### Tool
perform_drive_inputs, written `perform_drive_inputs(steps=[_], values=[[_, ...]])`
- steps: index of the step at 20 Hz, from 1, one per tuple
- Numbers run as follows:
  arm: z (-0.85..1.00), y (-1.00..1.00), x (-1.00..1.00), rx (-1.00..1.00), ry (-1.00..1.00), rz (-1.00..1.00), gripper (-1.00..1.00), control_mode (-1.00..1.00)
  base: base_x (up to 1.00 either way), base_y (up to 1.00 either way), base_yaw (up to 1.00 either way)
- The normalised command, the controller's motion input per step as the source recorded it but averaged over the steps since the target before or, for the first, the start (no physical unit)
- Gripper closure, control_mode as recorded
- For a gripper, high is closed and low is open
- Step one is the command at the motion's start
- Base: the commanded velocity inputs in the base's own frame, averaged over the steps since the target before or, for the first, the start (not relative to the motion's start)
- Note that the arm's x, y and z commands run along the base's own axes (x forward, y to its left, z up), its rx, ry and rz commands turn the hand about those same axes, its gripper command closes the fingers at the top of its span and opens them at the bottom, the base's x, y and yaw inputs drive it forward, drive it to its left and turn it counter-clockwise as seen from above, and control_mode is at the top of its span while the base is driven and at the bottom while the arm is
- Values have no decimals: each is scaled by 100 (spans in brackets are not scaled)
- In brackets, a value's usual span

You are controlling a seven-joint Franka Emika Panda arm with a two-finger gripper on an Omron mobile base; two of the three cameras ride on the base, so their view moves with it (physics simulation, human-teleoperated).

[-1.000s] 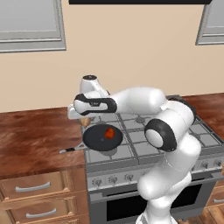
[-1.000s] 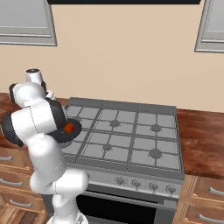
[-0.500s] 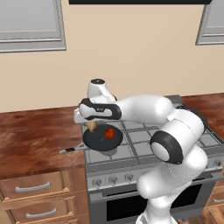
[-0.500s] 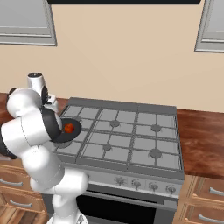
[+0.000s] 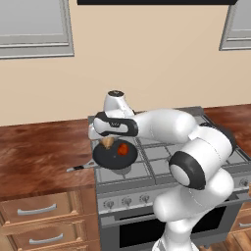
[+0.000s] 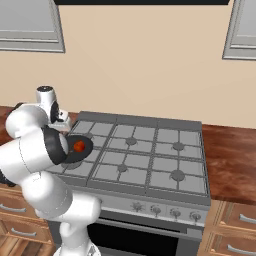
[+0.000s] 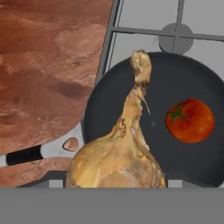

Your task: Place the pan on the front left burner on the stove. Then place the tomato and the onion in the pan and turn on the front left burner.

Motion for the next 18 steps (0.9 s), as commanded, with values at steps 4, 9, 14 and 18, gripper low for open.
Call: perform_drive_inputs(steps=[4,9,14,18], values=[[-29,-1,0,0,0,0,100,-100,0,0,0],[-37,0,0,0,0,0,100,-100,0,0,0],[-23,0,0,0,0,0,100,-100,0,0,0],[-16,0,1,0,0,0,100,-100,0,0,0]])
